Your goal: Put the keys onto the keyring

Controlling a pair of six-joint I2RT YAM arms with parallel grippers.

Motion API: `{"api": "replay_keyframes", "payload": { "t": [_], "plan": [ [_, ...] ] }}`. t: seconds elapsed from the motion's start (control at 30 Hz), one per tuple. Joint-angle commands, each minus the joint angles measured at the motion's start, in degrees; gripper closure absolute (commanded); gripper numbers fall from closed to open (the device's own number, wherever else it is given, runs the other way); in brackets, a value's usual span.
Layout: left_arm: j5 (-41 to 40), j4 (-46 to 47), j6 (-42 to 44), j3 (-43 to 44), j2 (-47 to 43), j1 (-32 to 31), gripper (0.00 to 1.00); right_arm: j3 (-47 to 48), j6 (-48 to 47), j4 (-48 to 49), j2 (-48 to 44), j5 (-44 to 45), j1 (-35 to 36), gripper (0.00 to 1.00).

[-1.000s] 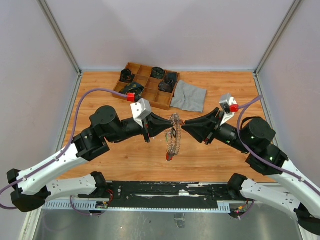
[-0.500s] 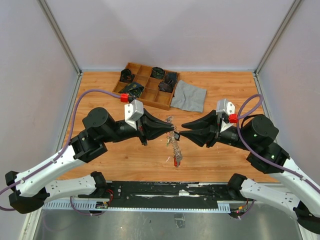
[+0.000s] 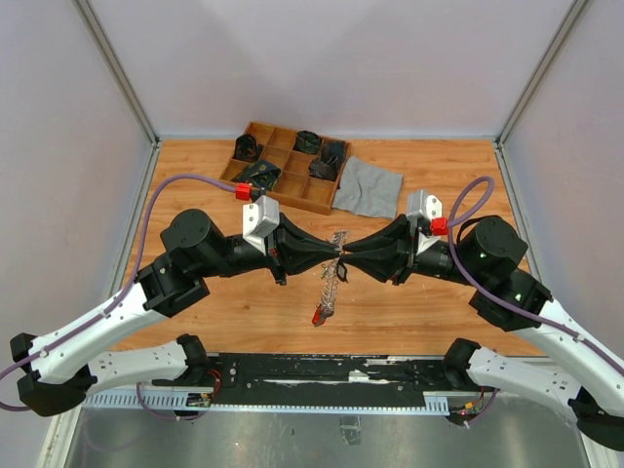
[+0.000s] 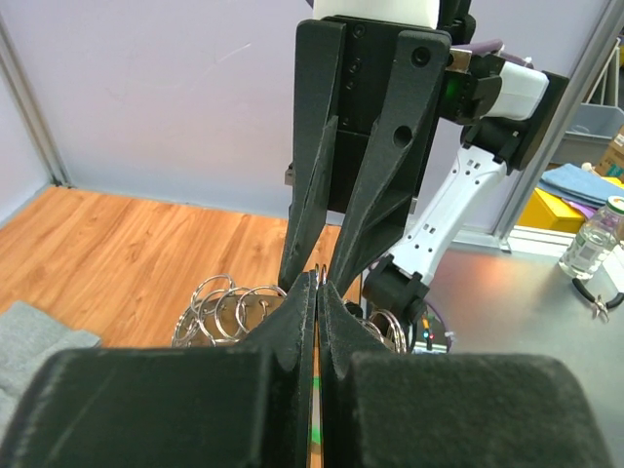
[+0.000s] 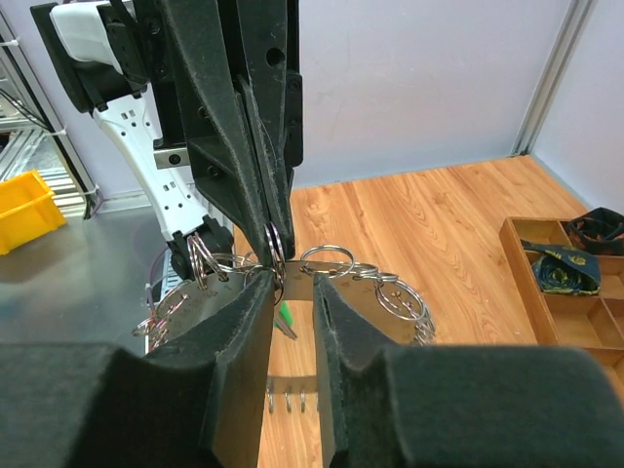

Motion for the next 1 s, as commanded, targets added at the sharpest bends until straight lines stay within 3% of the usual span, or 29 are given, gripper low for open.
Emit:
{"api": "replay_keyframes", "payload": {
  "t": [0.0, 0.4, 0.6, 0.83, 0.97],
  "plan": [
    [0.83, 4.37, -0.01, 0.56, -0.46, -0.53, 1.0, 1.42, 0.11, 2.64, 0.39, -2.37, 1.58, 0.78],
    [1.55, 4.32, 0.0, 0.64, -0.18, -0.52, 1.0, 1.83, 0.54, 3.36, 1.45, -3.62, 1.58, 0.89],
    [2.62, 4.35, -0.18, 0.78, 0.21, -0.54, 1.0, 2.96, -0.33, 3.07, 2.08, -5.27, 1.58, 1.0],
    [3.52, 4.16, -0.28, 0.87, 0.44, -0.52, 0.99, 7.92, -5.51, -5.28, 3.0, -4.56, 1.54, 1.0],
    [3.66, 4.03, -0.27, 0.79, 0.51, -0.54, 0.88, 13.62, -8.88, -15.29, 5.54, -4.14, 1.58, 1.0]
  ]
}}
